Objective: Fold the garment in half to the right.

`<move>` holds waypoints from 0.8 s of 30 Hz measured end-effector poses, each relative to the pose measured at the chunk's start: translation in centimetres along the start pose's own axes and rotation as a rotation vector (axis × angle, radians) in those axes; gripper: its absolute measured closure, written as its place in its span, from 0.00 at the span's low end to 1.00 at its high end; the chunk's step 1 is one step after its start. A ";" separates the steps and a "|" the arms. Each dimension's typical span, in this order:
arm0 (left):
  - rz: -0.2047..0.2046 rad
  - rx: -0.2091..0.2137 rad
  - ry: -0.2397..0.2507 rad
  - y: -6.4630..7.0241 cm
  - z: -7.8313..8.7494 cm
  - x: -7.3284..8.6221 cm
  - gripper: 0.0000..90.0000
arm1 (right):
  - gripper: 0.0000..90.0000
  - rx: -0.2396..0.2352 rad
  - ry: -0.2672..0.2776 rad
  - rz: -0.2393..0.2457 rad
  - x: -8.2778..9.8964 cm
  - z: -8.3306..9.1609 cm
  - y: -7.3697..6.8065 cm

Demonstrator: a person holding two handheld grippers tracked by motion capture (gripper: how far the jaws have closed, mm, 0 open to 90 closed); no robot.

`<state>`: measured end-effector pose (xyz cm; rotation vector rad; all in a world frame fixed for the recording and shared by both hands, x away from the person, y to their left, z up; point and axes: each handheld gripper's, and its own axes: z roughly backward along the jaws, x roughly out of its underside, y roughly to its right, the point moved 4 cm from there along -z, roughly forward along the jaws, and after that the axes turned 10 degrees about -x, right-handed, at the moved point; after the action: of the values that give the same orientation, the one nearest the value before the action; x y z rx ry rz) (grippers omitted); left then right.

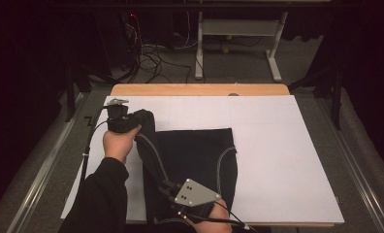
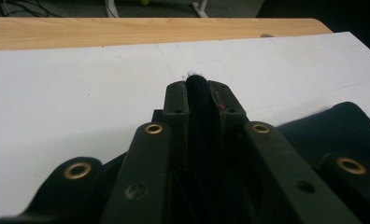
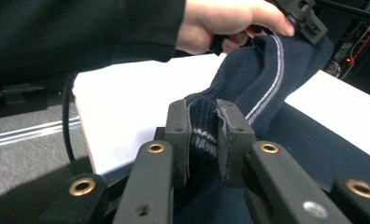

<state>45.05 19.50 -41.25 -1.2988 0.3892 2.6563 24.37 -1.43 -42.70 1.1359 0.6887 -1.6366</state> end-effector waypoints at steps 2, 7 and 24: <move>-0.008 0.000 0.008 0.5 0.2 -0.1 0.83 | 0.86 0.000 -0.002 -0.004 0.5 0.5 0.2; -0.023 -0.015 0.018 1.7 0.6 -0.5 0.83 | 0.86 0.017 -0.004 0.007 1.4 1.6 0.5; -0.102 -0.056 -0.014 7.7 -1.6 -1.1 0.82 | 0.86 0.048 0.016 -0.021 4.2 5.0 1.1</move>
<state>44.91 11.68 -40.09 -1.2789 0.2418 2.6072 23.35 -7.73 -44.50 1.1810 0.6765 -1.6718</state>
